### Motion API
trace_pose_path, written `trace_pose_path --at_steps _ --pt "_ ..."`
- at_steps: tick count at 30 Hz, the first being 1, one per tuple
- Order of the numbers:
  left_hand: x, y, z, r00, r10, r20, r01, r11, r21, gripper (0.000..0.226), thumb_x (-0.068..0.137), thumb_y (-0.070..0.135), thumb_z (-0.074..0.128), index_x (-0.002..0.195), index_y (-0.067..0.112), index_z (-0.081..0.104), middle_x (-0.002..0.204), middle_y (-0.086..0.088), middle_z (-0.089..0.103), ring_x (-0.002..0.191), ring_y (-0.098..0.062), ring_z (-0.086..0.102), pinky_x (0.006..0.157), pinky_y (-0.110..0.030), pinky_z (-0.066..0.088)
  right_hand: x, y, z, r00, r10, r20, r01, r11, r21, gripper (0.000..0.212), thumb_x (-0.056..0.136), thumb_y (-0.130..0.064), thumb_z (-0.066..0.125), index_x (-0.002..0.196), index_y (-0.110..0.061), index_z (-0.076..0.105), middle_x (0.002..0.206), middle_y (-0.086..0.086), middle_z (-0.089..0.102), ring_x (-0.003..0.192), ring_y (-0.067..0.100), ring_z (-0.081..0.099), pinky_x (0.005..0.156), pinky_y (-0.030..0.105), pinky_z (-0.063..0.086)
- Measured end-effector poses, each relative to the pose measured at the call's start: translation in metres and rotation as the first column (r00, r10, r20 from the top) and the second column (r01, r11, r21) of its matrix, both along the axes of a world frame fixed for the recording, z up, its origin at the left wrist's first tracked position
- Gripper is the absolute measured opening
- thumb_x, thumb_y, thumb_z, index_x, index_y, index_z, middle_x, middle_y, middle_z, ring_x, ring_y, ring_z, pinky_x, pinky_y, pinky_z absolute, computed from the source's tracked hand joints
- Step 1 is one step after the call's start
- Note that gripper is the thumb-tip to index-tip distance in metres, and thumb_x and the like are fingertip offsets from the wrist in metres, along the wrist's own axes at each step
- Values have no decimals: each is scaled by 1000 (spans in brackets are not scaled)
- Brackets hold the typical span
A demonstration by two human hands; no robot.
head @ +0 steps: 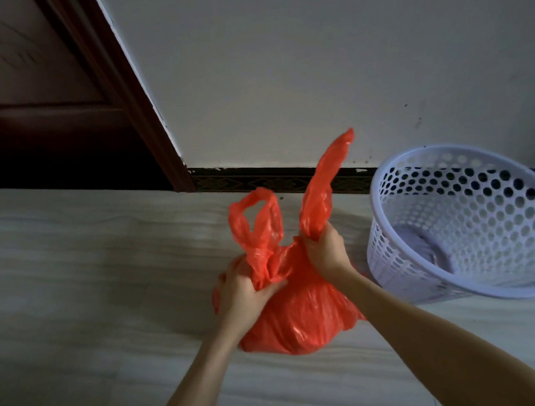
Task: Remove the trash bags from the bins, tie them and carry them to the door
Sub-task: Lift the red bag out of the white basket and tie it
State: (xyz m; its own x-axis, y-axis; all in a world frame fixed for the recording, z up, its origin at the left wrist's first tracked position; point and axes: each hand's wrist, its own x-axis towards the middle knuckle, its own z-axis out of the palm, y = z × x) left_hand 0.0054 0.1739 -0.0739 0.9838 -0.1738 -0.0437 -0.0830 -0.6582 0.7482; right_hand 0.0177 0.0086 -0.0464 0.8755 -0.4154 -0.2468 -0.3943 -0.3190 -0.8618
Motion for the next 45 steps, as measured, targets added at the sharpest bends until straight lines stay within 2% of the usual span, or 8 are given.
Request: trace_pose_path --at_steps 4,13,22,26,31,34,38,45 --pt "-14 -24 26 993 66 100 -21 918 -397 14 80 11 68 88 0 69 81 6 67 78 3 64 72 -4 42 -7 0 -6 999 49 -14 -48 997 52 28 80 -2 52 107 -9 56 102 13 68 93 27 63 71 29 45" --pt "-15 -50 0 804 152 -574 -578 420 -699 30 90 7 50 65 15 64 53 5 63 59 -12 63 76 -35 48 -32 -9 -18 997 20 -72 -9 987 158 12 84 -2 57 92 3 64 74 8 63 70 17 58 64 31 45" --pt "-23 -59 16 779 50 -625 -553 525 -648 29 79 19 49 51 15 56 42 7 55 43 -3 51 56 -21 39 -44 -8 -22 973 -218 -80 222 779 586 27 90 0 47 69 -16 56 43 -6 61 43 4 58 50 23 50" --pt "-30 -64 13 880 144 -453 -388 768 -509 27 97 15 41 111 1 59 109 -10 66 104 -14 59 88 -19 42 -47 1 -27 983 -166 -84 186 864 469 31 88 1 36 65 -16 49 43 -6 48 38 4 45 41 16 37" --pt "-19 -66 2 843 285 -457 -521 646 -558 21 97 14 42 100 6 62 89 -6 67 82 -14 60 81 -28 45 -46 -5 -25 987 17 -157 105 674 732 32 76 -18 43 85 6 64 71 14 68 70 26 64 75 33 52" --pt "-11 -66 -1 790 253 -558 -586 578 -567 24 97 12 40 78 14 53 45 10 55 42 -5 50 55 -23 41 -48 -13 -30 992 54 -112 22 809 587 20 86 -5 46 89 0 64 71 4 71 70 15 66 73 29 54" --pt "-8 -69 -4 806 255 -534 -495 784 -373 18 94 11 41 90 13 59 86 -13 65 81 -26 61 78 -34 51 -55 -5 -26 993 113 20 -114 965 237 22 94 -3 37 99 -2 59 74 -6 59 70 8 54 56 11 42" --pt "-34 -63 36 816 -167 -554 -231 784 -577 15 84 12 61 71 16 69 62 10 69 64 -4 66 67 -17 50 -64 -14 -27 957 286 52 -270 941 -203 19 88 -7 38 102 -1 50 99 25 66 96 43 60 75 39 46"
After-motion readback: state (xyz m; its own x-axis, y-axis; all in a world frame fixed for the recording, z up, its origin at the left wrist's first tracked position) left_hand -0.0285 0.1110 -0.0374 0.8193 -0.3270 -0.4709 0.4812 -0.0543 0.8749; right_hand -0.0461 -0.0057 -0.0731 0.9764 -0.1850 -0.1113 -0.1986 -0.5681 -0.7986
